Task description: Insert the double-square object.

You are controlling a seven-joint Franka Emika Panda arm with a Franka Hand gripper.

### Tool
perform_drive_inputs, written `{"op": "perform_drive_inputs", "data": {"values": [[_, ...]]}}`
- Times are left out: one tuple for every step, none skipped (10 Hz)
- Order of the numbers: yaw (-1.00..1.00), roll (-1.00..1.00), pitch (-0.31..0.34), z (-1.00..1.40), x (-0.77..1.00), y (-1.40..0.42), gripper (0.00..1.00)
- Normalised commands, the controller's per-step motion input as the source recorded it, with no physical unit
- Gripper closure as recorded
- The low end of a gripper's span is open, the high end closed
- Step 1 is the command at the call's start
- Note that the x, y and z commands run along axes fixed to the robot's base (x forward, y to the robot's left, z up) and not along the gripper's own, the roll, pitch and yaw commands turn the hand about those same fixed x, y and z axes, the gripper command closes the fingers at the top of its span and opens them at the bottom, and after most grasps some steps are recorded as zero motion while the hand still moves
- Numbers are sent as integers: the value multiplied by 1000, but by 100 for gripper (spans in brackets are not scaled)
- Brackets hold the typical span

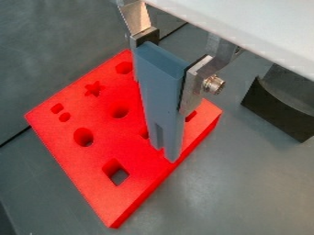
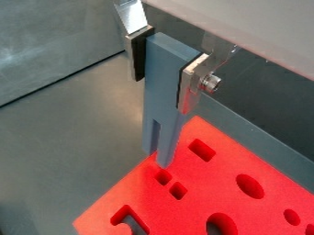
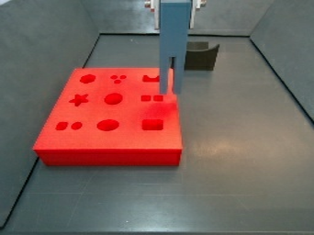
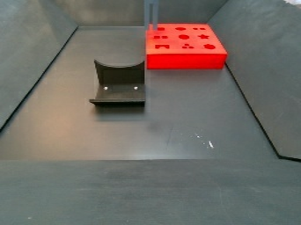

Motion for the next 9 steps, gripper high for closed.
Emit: {"op": "perform_drive_inputs", "data": {"values": [[-66, 0, -53, -246, -160, 9, 100], [-80, 0, -36, -89, -131, 37, 100], [-57, 0, 0, -11, -69, 26, 100], [0, 0, 0, 0, 0, 31, 100], [0, 0, -34, 0, -234, 40, 100], [0, 44, -56, 23, -260, 0, 100], [0, 0, 0, -29, -29, 0, 100], [0, 0, 0, -46, 0, 0, 100], [0, 11, 0, -163, 0, 0, 100]]}}
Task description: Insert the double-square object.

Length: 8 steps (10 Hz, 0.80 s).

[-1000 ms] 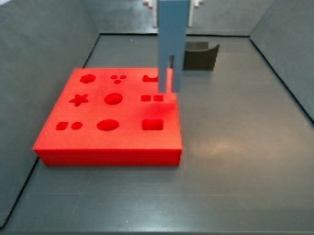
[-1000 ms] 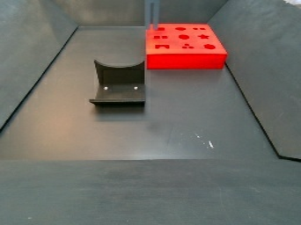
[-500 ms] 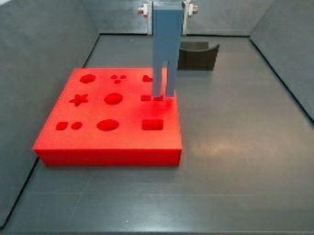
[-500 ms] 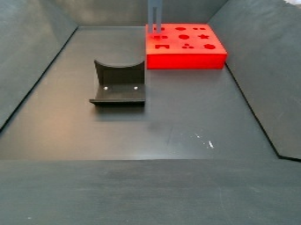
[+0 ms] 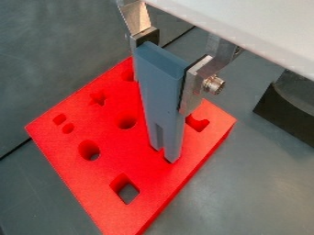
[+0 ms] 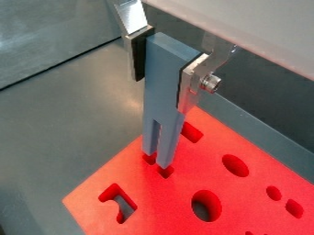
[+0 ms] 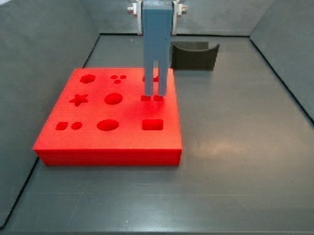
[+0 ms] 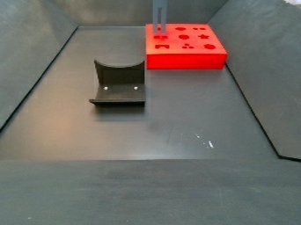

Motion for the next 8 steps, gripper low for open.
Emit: {"op": "perform_drive_inputs", "data": {"values": [[0, 31, 0, -203, 0, 0, 100], [0, 14, 0, -154, 6, 0, 100], [0, 11, 0, -134, 17, 0, 100], [0, 17, 0, -120, 23, 0, 100], [0, 14, 0, -97, 23, 0, 100], [0, 26, 0, -109, 31, 0, 100], [0, 26, 0, -134, 51, 0, 100], [0, 4, 0, -246, 80, 0, 100]]}}
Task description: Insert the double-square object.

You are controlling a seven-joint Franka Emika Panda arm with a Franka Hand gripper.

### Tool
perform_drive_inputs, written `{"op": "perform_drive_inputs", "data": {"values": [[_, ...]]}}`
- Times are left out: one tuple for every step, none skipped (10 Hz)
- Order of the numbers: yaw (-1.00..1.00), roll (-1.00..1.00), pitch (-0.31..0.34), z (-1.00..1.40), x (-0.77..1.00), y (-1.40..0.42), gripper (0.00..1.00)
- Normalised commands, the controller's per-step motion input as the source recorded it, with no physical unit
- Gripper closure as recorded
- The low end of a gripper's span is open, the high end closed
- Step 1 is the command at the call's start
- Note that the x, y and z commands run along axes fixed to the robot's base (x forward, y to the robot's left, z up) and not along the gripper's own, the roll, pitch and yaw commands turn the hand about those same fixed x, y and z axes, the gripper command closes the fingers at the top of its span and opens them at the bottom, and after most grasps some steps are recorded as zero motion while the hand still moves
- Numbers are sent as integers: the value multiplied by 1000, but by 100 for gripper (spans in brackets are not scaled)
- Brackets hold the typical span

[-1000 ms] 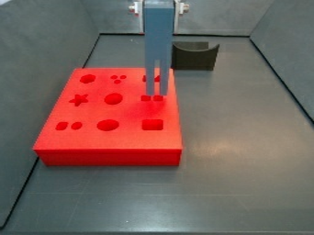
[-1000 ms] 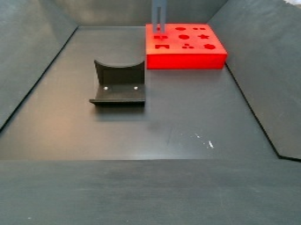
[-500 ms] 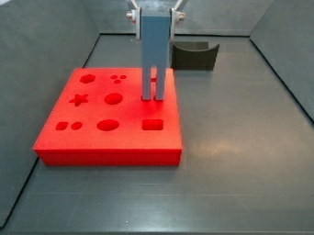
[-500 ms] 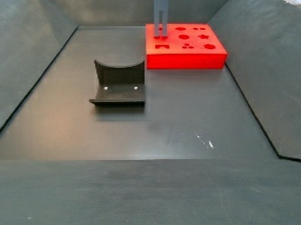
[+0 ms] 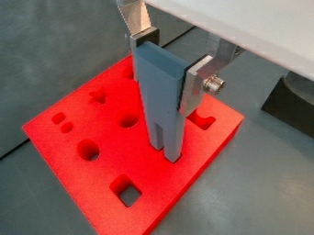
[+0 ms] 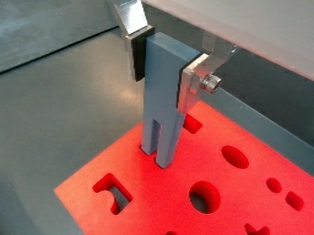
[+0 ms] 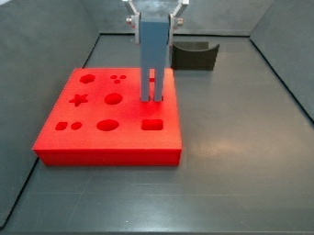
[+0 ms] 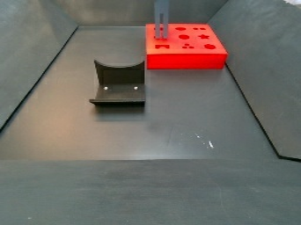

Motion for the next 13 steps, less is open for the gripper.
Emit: {"op": "perform_drive_inputs", "data": {"values": [[0, 0, 0, -351, 194, 0, 100], [0, 0, 0, -457, 306, 0, 100], [0, 24, 0, -520, 394, 0, 100], [0, 59, 0, -540, 466, 0, 100], [0, 44, 0, -314, 226, -11, 100], [0, 0, -33, -71, 0, -23, 100], [0, 0, -6, -163, 0, 0, 100], [0, -47, -230, -800, -174, 0, 100], [0, -27, -209, -866, -206, 17, 100], [0, -39, -209, -857, -100, 20, 100], [0, -66, -224, -797, -34, 0, 100], [0, -137, -123, -317, 0, 0, 100], [0, 0, 0, 0, 0, 0, 100]]}}
